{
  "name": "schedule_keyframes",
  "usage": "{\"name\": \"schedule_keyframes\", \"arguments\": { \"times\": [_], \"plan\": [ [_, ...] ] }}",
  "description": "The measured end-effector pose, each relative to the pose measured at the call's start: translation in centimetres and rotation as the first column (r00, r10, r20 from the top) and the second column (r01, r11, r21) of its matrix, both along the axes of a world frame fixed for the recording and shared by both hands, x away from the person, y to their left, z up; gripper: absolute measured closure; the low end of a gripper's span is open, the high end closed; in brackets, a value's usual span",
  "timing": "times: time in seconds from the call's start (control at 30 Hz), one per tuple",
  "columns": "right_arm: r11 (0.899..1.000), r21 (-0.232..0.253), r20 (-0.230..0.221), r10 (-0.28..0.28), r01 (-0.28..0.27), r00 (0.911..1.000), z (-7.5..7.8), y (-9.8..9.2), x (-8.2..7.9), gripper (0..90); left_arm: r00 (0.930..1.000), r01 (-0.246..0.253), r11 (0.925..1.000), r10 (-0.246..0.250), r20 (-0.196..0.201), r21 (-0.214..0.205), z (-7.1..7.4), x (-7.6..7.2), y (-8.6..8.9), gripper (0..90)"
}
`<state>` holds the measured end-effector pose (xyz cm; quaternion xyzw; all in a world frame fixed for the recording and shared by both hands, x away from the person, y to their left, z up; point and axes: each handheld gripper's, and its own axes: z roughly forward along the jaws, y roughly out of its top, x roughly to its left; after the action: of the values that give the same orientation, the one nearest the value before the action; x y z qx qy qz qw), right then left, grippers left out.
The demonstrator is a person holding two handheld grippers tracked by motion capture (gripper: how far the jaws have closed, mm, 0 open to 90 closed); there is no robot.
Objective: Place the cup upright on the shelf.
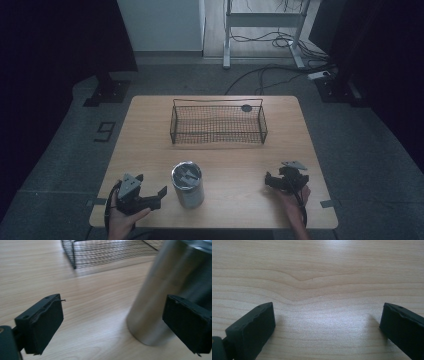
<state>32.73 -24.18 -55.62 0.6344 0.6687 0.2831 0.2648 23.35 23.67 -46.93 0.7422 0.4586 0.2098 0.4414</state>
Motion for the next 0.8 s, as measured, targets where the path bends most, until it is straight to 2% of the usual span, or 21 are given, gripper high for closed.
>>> {"name": "schedule_keyframes", "arguments": {
  "times": [0.2,0.53,0.8],
  "plan": [
    [1.0,0.0,0.001,-0.001,0.001,1.0,0.0,0.0,0.0,0.3,0.9976,0.069,0.9976,-0.069,0.003,-0.003,0.0,-0.2,-0.8,0.8],
    [1.0,0.002,0.001,-0.003,0.003,1.0,0.0,0.0,0.0,0.2,0.9942,0.106,0.9943,-0.106,0.017,0.0,-0.1,-0.4,-2.2,0.1],
    [1.0,0.002,0.001,-0.003,0.003,1.0,0.0,0.0,0.0,0.2,0.9863,0.163,0.9866,-0.163,0.026,0.008,-0.4,-0.3,-3.8,0.0]
  ]
}}
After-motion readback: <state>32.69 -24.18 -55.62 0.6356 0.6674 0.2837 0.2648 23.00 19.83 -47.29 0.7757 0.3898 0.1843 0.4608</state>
